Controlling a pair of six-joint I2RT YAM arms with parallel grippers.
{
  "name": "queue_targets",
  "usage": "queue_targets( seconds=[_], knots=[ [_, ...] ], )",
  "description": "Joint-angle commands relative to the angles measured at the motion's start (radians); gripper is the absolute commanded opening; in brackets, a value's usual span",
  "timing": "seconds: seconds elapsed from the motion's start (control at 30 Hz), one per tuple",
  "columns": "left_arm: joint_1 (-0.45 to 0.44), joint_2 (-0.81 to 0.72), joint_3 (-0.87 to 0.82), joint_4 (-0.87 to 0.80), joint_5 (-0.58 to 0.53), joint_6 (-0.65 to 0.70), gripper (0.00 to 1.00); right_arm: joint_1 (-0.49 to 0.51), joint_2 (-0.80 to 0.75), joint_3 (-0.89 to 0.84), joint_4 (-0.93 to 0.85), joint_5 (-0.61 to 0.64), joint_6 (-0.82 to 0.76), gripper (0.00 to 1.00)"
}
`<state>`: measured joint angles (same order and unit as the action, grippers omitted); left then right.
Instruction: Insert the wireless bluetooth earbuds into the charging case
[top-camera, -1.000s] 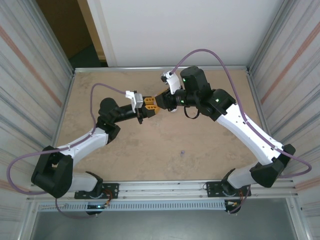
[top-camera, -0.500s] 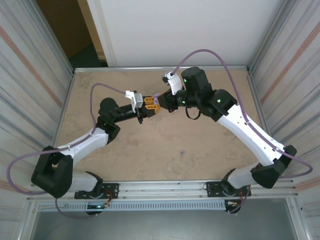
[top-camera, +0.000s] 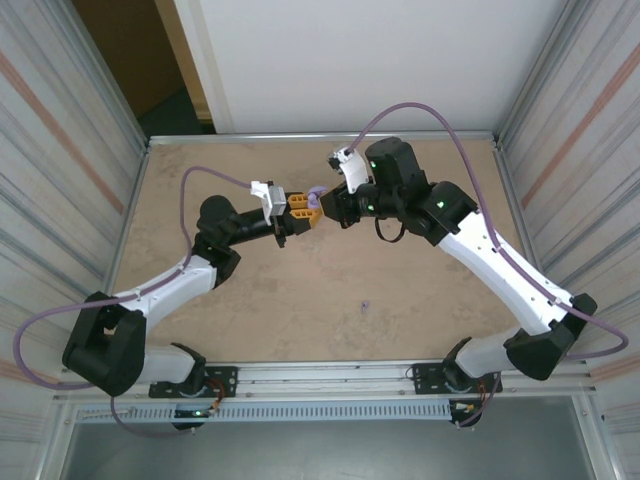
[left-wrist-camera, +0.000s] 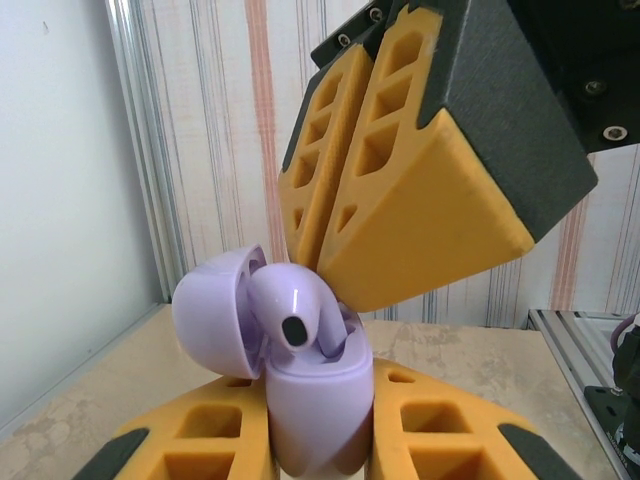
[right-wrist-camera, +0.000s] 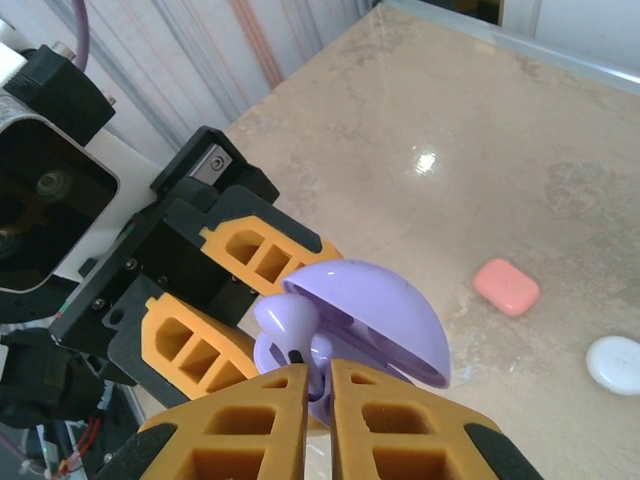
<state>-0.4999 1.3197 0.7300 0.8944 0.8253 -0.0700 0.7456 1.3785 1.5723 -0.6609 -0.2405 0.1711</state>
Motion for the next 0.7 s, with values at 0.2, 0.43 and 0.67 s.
queue_targets(
  seconds=[0.2,0.43,0.67],
  knots=[
    [-0.008,-0.022,0.011,0.007,-0.008,0.033,0.0,-0.007,-0.048,0.005,0.005,-0.005,-0.008,0.25],
    [-0.037,-0.016,0.045,-0.106,-0.031,0.114,0.0,0.015,-0.045,0.037,0.027,0.051,-0.021,0.51],
    [-0.042,-0.009,0.046,-0.11,-0.037,0.123,0.0,0.024,-0.03,0.051,0.026,0.151,-0.044,0.74]
  ],
)
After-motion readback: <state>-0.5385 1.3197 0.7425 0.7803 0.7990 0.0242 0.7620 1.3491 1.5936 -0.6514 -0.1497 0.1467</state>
